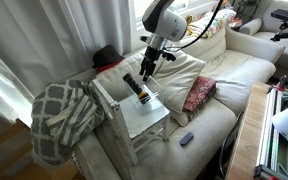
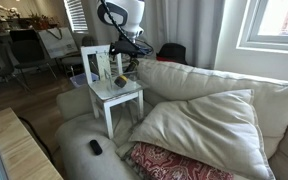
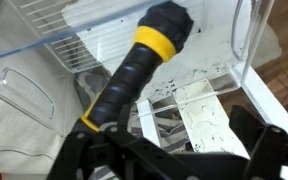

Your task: Put the chair, then place the torch in it

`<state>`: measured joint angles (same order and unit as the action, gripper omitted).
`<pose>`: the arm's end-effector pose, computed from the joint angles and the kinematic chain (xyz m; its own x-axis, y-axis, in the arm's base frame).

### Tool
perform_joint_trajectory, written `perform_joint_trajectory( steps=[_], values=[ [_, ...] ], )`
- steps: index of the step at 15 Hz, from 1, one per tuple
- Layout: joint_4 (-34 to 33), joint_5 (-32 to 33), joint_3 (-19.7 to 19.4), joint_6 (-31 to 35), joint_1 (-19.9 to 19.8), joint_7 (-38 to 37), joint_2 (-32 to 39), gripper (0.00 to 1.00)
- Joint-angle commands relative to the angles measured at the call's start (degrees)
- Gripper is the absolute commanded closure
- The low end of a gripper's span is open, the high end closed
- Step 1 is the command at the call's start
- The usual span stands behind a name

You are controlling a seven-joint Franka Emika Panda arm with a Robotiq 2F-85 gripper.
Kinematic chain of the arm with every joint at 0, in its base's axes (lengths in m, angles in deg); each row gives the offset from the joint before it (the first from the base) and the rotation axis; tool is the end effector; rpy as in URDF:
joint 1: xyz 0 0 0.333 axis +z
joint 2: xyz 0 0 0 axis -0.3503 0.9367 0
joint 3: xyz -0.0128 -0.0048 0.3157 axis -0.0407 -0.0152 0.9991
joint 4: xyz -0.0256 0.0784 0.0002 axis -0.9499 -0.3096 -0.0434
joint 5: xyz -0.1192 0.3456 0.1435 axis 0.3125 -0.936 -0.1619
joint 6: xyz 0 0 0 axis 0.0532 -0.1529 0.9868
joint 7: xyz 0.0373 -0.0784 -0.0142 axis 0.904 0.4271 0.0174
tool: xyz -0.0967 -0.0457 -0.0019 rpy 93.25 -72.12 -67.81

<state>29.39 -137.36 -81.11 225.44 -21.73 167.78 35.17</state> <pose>0.6219 0.0511 0.1914 0.6132 0.6213 0.4879 0.7793 -0.5767 -0.2452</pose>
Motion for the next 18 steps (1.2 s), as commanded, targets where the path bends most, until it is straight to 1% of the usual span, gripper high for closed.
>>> perform_joint_trajectory(
  steps=[1,5,9,12,15,16,17,18],
  values=[
    [0.2,2.7,0.5,1.5,-0.2,-2.2,0.5,0.0],
    [0.4,6.2,0.3,0.9,0.0,-3.6,0.6,0.0],
    [1.2,13.0,0.9,-1.2,0.1,-4.2,1.3,0.0],
    [2.3,17.6,2.7,-2.4,-0.4,-3.8,1.6,0.0],
    [2.8,20.2,4.7,-1.0,-0.8,-3.5,2.1,0.0],
    [3.0,21.6,4.9,-0.6,-0.5,-3.9,2.3,0.07],
    [3.1,22.8,5.1,-0.4,-0.4,-4.3,2.6,0.28],
    [3.2,24.0,5.5,-0.5,-0.4,-4.3,2.9,0.32]
  ],
)
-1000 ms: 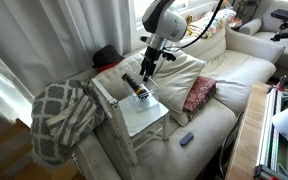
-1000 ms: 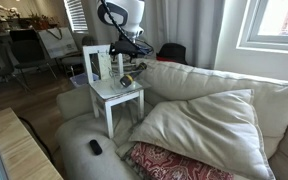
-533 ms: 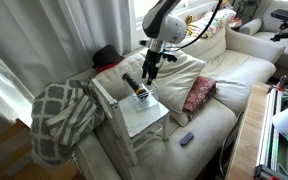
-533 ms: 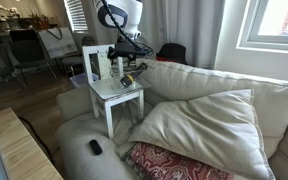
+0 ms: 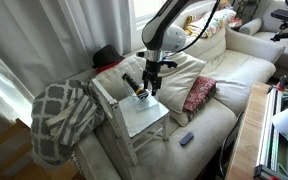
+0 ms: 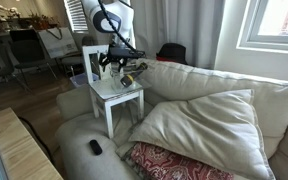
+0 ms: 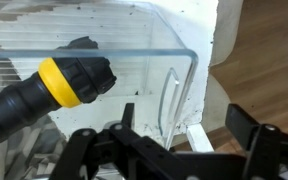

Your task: Put the chair, then place the torch in it

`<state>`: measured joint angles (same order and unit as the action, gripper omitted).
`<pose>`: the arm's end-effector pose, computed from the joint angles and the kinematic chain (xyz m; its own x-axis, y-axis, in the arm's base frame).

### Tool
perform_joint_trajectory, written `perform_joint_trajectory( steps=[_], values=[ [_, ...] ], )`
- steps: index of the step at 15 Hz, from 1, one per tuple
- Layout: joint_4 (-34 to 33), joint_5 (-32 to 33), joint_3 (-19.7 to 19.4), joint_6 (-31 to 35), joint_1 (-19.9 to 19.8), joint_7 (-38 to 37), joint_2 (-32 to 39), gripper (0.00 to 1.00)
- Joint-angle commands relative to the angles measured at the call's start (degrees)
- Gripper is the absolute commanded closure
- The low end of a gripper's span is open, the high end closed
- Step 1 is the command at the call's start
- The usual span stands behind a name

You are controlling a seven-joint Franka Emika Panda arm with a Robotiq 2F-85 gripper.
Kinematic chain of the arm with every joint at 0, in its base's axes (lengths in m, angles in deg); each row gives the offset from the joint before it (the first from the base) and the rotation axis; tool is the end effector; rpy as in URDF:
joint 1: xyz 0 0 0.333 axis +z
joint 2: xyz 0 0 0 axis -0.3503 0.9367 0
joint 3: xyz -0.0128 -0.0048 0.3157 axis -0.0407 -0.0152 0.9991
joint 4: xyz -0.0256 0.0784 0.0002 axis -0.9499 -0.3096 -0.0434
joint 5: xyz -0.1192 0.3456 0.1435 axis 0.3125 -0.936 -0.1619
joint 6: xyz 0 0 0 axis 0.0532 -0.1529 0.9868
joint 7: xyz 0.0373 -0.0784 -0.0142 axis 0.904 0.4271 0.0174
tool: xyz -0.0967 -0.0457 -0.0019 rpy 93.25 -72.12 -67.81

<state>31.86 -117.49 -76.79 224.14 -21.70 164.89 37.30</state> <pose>0.5933 0.0986 0.1558 0.4118 0.8459 0.3389 0.9071 -0.3449 -0.2413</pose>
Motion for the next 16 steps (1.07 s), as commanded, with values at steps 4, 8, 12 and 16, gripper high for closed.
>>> perform_joint_trajectory(
  steps=[4,8,12,16],
  values=[
    [0.6,7.1,2.4,0.1,-0.7,-1.0,1.5,0.56],
    [0.9,8.3,4.7,-1.0,-1.9,1.5,1.3,0.84],
    [1.2,9.5,6.2,-1.7,-2.3,3.7,1.5,1.0],
    [1.5,9.6,7.5,-2.8,-3.2,6.7,1.3,0.98]
  ],
)
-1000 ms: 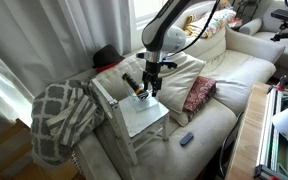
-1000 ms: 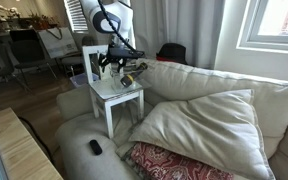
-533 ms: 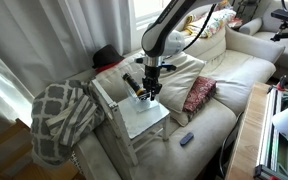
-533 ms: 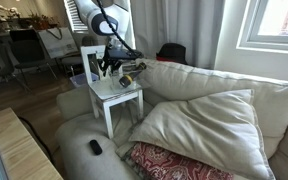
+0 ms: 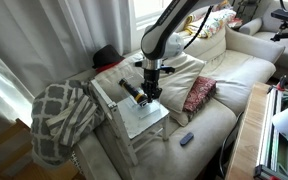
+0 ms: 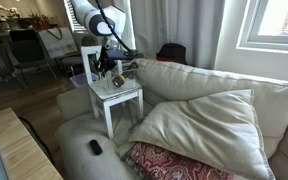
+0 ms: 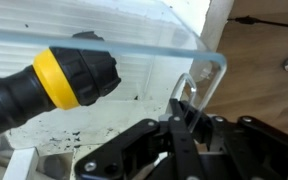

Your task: Put the chair, then place the torch in it

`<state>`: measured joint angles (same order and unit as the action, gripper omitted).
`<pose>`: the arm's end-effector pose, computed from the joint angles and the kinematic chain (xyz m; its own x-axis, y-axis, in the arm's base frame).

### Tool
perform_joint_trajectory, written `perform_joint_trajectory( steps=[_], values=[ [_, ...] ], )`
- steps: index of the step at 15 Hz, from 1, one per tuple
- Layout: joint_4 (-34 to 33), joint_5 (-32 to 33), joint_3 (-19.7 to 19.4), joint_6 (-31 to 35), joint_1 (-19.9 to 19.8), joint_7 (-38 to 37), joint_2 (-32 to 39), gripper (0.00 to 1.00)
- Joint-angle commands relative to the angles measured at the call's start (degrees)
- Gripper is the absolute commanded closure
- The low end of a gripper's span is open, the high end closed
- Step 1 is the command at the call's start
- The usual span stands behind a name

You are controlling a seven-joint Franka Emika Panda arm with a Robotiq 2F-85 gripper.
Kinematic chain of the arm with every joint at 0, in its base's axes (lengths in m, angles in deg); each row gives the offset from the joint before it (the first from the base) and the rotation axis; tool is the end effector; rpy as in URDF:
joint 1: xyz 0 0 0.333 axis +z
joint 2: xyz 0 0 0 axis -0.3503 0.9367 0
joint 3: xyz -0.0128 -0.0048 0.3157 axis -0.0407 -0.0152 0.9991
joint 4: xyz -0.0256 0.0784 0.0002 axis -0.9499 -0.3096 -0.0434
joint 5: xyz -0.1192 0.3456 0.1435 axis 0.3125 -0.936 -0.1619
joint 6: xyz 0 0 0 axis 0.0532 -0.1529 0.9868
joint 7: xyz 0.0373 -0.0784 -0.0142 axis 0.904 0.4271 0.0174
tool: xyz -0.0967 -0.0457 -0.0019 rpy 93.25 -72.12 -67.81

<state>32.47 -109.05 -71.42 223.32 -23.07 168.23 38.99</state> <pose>0.5761 0.1399 0.1418 0.2024 0.9219 0.3304 0.9630 -0.1261 -0.2382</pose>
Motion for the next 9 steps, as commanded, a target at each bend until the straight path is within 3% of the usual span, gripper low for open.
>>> perform_joint_trajectory(
  steps=[1,7,8,9],
  values=[
    [0.9,1.2,2.2,-2.3,-1.8,4.1,-0.4,0.99],
    [1.0,0.6,1.3,-1.5,-0.6,0.6,-0.3,0.98],
    [1.1,0.7,1.2,-1.5,-0.5,0.0,-0.4,0.77],
    [1.1,0.3,1.3,-1.7,-0.5,-1.1,-0.7,0.68]
  ],
)
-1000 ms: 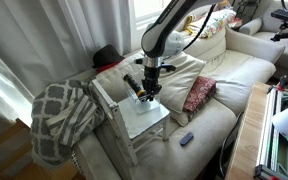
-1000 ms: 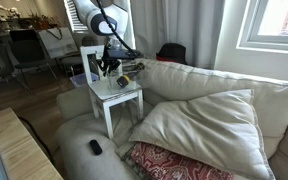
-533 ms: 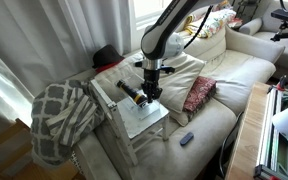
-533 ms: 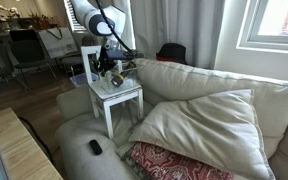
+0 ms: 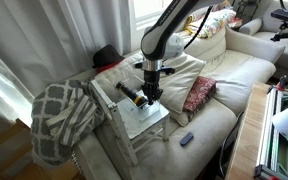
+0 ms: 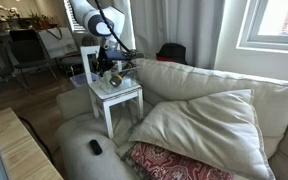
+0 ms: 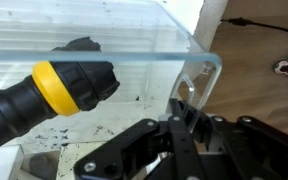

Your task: Put the chair, then place the torch in it

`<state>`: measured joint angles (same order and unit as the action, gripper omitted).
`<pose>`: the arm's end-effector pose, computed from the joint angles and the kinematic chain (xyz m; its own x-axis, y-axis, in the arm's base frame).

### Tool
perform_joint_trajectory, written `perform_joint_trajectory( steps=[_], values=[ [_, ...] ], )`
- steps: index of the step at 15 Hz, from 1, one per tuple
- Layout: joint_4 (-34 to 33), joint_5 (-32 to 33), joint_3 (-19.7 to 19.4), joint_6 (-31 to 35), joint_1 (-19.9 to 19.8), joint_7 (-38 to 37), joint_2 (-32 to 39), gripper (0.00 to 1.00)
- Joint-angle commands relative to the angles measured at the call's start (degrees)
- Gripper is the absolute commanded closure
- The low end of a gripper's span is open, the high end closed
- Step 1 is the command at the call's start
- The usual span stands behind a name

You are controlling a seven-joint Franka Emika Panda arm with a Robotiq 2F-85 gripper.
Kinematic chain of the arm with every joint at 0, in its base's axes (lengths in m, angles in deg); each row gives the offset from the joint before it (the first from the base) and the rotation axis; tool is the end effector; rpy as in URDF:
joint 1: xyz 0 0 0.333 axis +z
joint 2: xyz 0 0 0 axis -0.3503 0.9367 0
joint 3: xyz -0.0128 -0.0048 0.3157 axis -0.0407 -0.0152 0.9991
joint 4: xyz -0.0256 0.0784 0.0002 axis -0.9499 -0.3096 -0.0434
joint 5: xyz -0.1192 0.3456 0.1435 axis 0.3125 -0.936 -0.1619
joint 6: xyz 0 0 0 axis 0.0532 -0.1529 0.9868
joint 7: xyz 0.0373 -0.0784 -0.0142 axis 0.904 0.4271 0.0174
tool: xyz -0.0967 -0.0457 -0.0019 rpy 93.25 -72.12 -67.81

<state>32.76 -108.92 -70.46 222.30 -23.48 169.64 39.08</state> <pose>0.5707 0.1461 0.1399 0.1720 0.9238 0.3421 0.9638 -0.0861 -0.2522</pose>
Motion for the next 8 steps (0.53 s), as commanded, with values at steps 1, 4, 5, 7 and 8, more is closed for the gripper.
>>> perform_joint_trajectory(
  steps=[1,4,5,7,8],
  values=[
    [0.9,-0.3,0.6,-1.1,-0.5,-3.0,-1.5,0.6],
    [1.7,-0.6,0.7,-2.1,-1.3,-4.9,-4.9,0.39],
    [2.0,-1.0,1.0,-3.2,-1.9,-4.9,-6.5,0.32],
    [2.2,-1.8,0.6,-5.7,-2.4,-5.8,-10.0,0.17],
    [2.3,-1.9,-0.2,-6.3,-2.1,-7.3,-11.7,0.08]
  ],
)
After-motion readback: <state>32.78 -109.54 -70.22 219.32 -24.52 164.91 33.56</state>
